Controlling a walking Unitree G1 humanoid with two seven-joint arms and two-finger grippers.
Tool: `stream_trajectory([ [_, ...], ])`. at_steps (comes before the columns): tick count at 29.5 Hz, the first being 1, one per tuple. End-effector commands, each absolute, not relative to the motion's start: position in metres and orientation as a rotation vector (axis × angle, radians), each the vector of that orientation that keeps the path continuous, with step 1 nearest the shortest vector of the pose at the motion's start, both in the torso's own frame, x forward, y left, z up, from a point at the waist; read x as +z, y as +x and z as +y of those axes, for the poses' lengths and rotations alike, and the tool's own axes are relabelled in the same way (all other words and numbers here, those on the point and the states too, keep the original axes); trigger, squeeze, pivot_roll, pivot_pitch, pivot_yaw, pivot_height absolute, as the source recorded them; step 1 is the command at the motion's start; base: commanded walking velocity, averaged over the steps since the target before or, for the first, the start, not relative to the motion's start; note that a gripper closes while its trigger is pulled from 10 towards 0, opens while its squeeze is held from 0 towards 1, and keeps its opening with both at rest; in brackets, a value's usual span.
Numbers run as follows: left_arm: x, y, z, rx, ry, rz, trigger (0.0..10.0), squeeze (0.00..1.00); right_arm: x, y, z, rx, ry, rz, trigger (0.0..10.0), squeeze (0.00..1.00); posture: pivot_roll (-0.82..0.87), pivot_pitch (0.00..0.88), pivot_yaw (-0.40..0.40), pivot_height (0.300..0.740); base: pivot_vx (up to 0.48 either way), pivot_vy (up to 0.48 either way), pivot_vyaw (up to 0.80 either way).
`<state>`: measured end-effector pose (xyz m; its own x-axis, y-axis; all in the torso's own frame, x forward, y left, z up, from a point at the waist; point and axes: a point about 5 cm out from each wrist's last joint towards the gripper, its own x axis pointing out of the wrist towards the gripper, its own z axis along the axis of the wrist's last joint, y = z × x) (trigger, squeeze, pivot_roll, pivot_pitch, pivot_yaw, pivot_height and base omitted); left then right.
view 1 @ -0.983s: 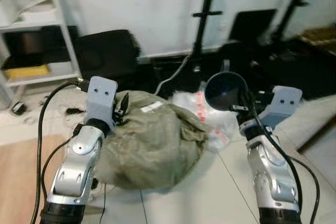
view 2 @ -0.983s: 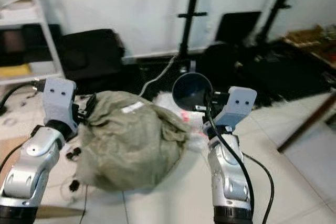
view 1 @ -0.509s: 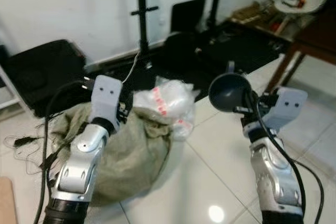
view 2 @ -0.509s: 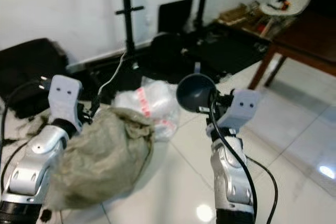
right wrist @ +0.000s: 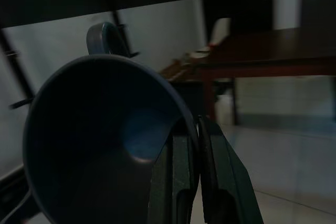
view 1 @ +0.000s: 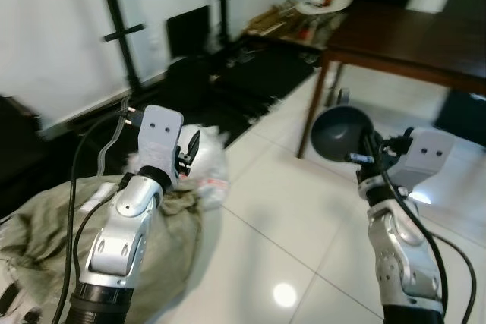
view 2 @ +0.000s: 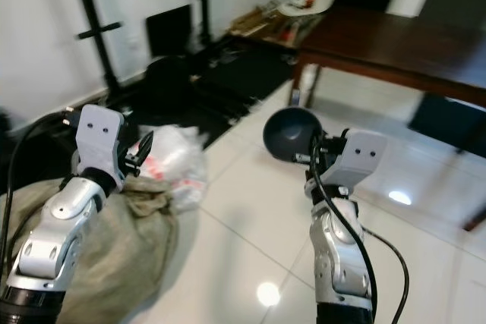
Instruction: Setting the table
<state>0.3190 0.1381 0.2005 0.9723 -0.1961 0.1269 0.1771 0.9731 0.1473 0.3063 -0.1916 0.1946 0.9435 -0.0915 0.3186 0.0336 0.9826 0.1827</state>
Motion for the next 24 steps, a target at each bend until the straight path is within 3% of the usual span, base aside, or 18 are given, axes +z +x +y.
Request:
stream_trajectory([
  [1,0.195,0.319,0.140,-0.199,0.059,-0.103,10.0,0.00,0.194,0.306,-0.190,-0.063,0.182,-0.332,10.0,0.00,-0.06,0.000,0.089,0.740,0.000,0.000,-0.80],
  [6,0.195,0.318,0.143,-0.197,-0.004,-0.095,10.0,0.00,0.194,0.306,-0.190,-0.063,0.182,-0.332,10.0,0.00,-0.06,0.000,0.088,0.740,0.000,0.000,-0.80],
  [24,0.185,0.307,0.156,-0.133,0.031,-0.067,10.0,0.00,0.191,0.316,-0.168,0.045,0.205,-0.301,10.0,0.00,-0.01,0.000,0.044,0.740,0.000,0.000,-0.80],
])
